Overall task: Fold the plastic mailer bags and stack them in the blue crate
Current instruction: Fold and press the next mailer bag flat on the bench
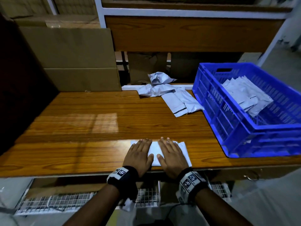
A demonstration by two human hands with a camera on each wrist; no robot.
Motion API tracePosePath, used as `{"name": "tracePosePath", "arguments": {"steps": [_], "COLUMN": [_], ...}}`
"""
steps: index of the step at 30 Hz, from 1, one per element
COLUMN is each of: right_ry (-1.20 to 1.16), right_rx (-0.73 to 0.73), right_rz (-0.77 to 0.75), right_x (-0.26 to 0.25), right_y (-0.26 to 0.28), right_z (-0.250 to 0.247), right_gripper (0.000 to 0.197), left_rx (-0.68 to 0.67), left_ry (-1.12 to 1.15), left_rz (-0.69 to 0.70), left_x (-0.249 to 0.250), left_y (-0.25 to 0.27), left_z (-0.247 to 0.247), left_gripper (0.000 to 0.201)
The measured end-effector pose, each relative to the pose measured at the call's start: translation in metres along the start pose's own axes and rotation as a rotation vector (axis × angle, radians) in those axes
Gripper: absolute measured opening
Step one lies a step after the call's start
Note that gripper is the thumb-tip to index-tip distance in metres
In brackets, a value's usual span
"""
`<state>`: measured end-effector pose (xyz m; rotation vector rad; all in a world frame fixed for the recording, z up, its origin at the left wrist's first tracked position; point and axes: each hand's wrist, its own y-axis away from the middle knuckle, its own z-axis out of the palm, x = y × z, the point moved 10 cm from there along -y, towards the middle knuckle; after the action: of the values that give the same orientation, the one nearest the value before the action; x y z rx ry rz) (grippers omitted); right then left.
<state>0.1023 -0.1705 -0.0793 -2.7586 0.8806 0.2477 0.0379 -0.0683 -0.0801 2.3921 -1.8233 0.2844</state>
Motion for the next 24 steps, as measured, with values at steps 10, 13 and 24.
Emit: {"name": "tracePosePath", "arguments": {"steps": [10, 13, 24], "right_ry": [0.124, 0.129, 0.031], "right_rx": [0.065, 0.074, -0.043], "right_rz": [0.105, 0.132, 0.105], "right_x": [0.013, 0.013, 0.040], "right_y": [0.012, 0.012, 0.017], "right_z": [-0.002, -0.002, 0.004], "right_gripper": [0.063, 0.065, 0.074], "left_rx": [0.049, 0.055, 0.000], "left_ry": [-0.065, -0.070, 0.073], "left_rz": [0.060, 0.053, -0.069], "left_x": [0.012, 0.014, -0.015], "left_y": [0.002, 0.000, 0.002], "left_z": [0.007, 0.007, 0.005], "left_gripper": [0.064, 0.063, 0.063]}}
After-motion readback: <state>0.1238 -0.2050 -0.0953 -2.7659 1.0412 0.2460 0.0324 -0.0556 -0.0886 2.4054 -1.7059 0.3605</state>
